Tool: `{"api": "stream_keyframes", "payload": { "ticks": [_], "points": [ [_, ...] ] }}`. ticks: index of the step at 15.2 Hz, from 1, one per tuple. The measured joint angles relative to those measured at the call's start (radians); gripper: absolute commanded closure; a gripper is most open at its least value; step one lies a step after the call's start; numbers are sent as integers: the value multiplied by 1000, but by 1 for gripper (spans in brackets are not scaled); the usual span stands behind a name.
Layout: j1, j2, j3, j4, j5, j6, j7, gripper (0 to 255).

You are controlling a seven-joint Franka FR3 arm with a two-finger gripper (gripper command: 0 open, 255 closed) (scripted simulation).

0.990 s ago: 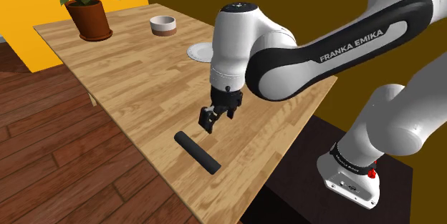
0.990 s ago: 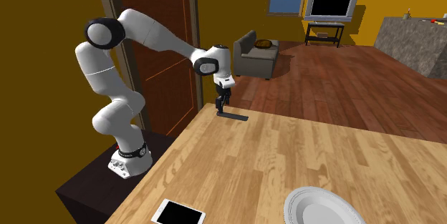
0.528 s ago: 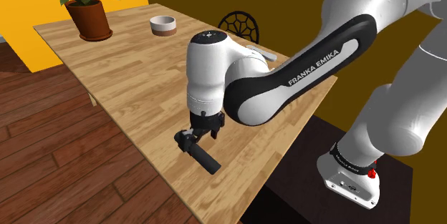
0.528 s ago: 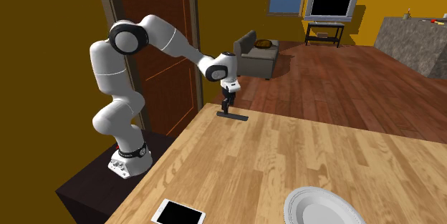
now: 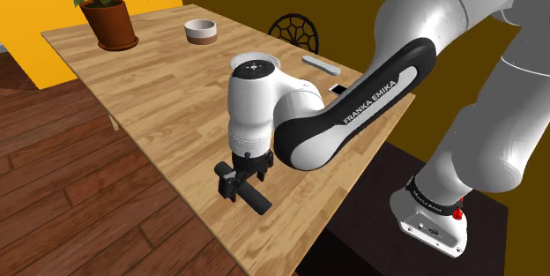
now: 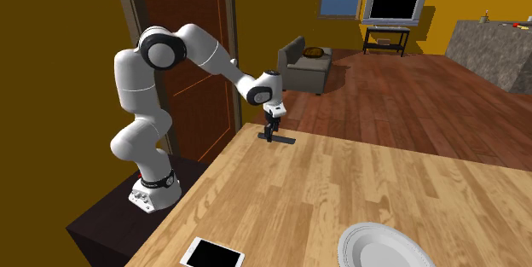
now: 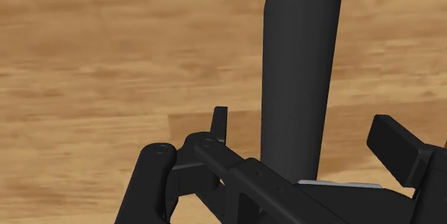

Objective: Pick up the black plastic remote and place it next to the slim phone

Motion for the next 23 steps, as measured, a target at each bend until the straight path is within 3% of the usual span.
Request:
{"api": "stream_keyframes", "payload": {
  "ticks": [5, 6, 16, 23],
  "points": [
    [1, 5, -1, -2, -4, 6, 4, 0],
    [1, 5, -1, -2, -4, 6, 4, 255],
    [0, 1, -3, -1, -5, 4, 4, 255],
    [-9, -60, 9, 24, 49, -72, -31, 255]
  ]
}}
